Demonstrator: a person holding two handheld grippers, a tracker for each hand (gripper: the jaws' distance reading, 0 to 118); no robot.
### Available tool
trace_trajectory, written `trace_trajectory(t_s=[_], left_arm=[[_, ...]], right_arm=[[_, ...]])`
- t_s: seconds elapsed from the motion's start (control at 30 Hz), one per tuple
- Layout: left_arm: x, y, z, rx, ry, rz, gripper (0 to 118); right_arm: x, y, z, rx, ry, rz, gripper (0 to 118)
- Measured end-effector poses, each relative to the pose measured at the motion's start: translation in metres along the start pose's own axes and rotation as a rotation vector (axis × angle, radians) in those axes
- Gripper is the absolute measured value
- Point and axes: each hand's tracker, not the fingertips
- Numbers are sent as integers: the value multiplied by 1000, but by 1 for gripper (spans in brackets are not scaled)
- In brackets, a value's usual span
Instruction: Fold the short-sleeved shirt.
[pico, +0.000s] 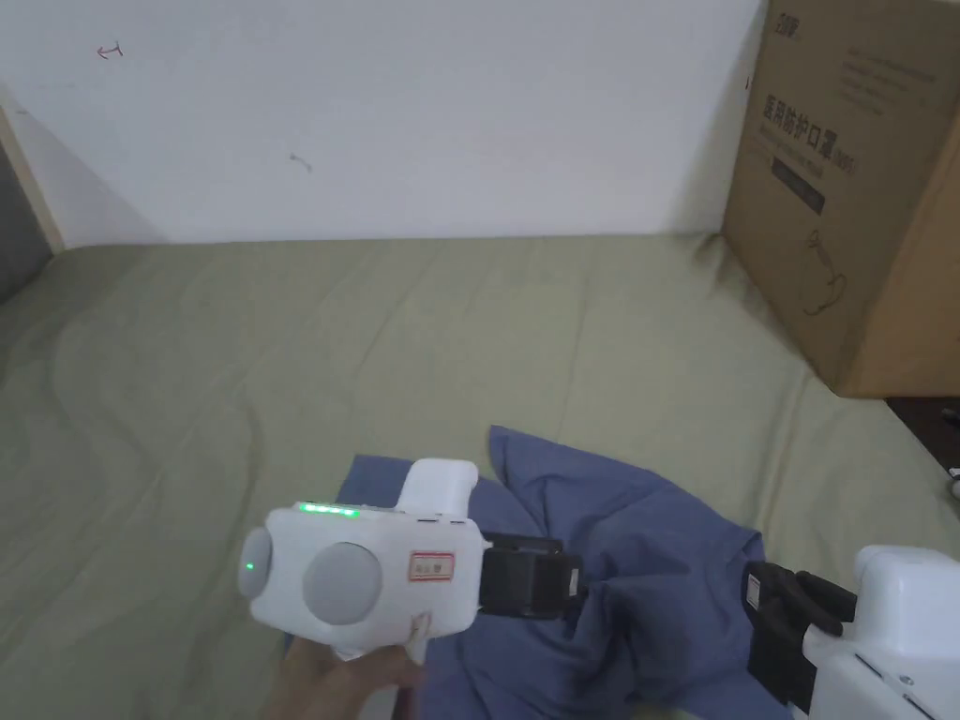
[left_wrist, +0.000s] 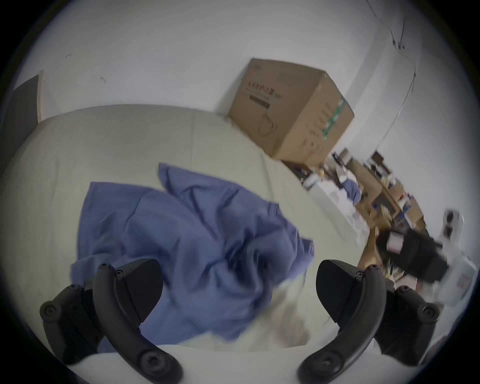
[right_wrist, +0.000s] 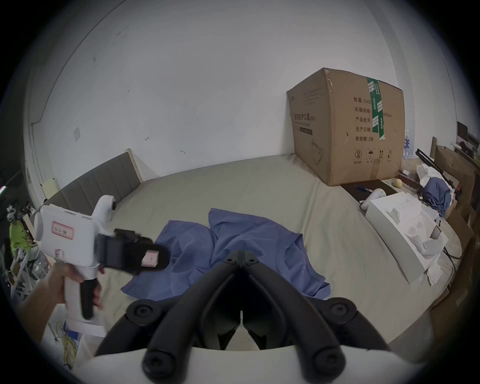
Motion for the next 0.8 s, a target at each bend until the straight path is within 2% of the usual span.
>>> trace_trajectory(t_s=[0.03, 0.07, 0.13, 0.17, 0.2, 0.23, 0.27, 0.3, 0.33, 0.47, 0.63, 0.67, 0.7, 0.77, 0.8], left_arm=[[-3, -2, 9, -5, 49, -32, 96], [-8, -8, 19, 62, 105, -53, 75], [-21, -12, 30, 32, 171, -6, 42], [-32, -14, 35, 31, 184, 64, 42], [-43, -17, 38, 40, 190, 108, 38], [-51, -19, 38, 46, 203, 124, 27], [-61, -20, 39, 57, 240, 135, 7], [-69, -19, 37, 52, 278, 145, 0], [-77, -17, 35, 44, 315, 151, 0], [-126, -1, 16, 11, 288, 203, 0], [-163, 47, -17, -2, 302, 187, 0], [-172, 58, -27, -2, 291, 183, 13], [-181, 69, -37, -18, 304, 191, 41], [-196, 84, -61, -42, 331, 177, 113], [-203, 90, -71, -42, 333, 177, 118]], right_arm=[[-2, 0, -1, 3, 6, 3, 0], [-4, -1, -3, 4, 13, 4, 0], [-9, -2, -8, -4, 29, 5, 0], [-12, -2, -10, -7, 36, 11, 0], [-16, -2, -12, -10, 44, 22, 0], [-18, -2, -15, -16, 47, 31, 0], [-21, -1, -19, -22, 51, 38, 0], [-22, 0, -23, -26, 56, 44, 0], [-24, 1, -27, -31, 62, 49, 0], [-25, 7, -49, -51, 75, 52, 0], [-23, 18, -84, -61, 78, 58, 0], [-22, 19, -91, -64, 76, 56, 0], [-20, 19, -98, -71, 75, 54, 0], [-14, 16, -114, -93, 79, 48, 0], [-12, 15, -120, -105, 79, 47, 0]])
